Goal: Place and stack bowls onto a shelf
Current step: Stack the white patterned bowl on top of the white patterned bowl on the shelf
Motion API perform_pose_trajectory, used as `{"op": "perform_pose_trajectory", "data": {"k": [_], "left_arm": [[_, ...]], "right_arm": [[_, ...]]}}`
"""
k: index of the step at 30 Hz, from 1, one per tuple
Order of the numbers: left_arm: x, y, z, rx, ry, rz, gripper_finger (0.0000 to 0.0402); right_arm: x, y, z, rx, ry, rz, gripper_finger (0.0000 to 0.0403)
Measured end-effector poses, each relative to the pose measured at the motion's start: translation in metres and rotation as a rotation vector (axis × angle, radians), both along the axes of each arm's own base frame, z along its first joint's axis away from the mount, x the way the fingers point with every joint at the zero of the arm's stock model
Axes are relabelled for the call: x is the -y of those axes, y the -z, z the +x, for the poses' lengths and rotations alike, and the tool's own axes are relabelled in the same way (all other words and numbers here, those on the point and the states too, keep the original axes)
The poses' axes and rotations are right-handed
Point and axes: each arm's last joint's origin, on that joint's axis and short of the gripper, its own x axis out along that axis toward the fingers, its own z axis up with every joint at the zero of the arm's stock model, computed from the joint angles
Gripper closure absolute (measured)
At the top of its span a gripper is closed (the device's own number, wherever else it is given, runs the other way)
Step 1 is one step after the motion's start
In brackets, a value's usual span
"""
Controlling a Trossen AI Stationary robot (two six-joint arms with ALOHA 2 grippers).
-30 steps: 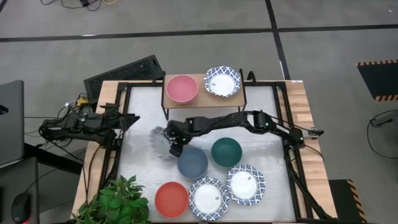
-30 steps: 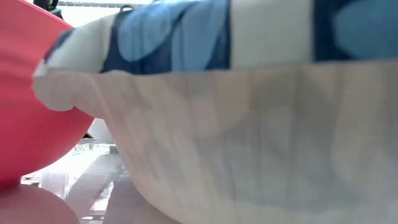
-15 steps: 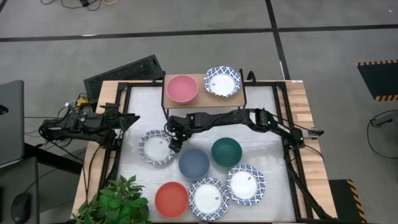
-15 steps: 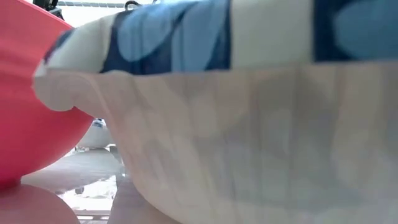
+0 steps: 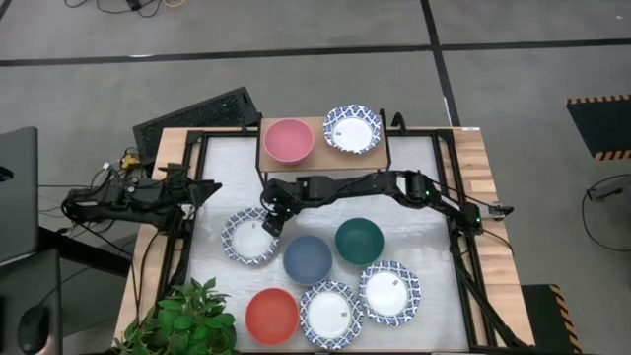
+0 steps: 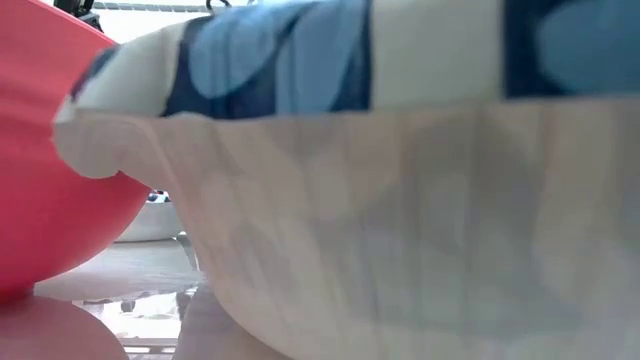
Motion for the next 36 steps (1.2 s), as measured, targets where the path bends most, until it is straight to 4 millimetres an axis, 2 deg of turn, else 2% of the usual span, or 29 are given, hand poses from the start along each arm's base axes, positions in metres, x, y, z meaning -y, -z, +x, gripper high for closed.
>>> {"op": "perform_pose_trajectory", "data": {"k": [8, 17, 22, 27, 31, 36], "left_arm": [[0.000, 0.000, 0.000, 0.000, -0.001, 0.000, 0.0100], [0.000, 0.000, 0.000, 0.000, -0.003, 0.001, 0.0100], [0.000, 0.000, 0.000, 0.000, -0.002, 0.001, 0.0100], [0.000, 0.000, 0.000, 0.000, -0.002, 0.001, 0.0100], [0.000, 0.000, 0.000, 0.000, -0.004, 0.001, 0.0100], [0.000, 0.000, 0.000, 0.000, -0.003, 0.001, 0.0100]], "right_arm": [[-0.004, 0.009, 0.002, -0.015, -0.007, -0.001, 0.0128], [-0.004, 0.009, 0.003, -0.005, -0.009, -0.005, 0.0129], [-0.004, 0.027, 0.003, -0.048, -0.015, 0.005, 0.0132], [-0.003, 0.023, 0.004, -0.030, -0.012, -0.005, 0.0137], [0.000, 0.023, 0.004, -0.037, -0.006, -0.002, 0.0176], [0.000, 0.024, 0.001, -0.071, -0.005, 0.003, 0.0283]]}}
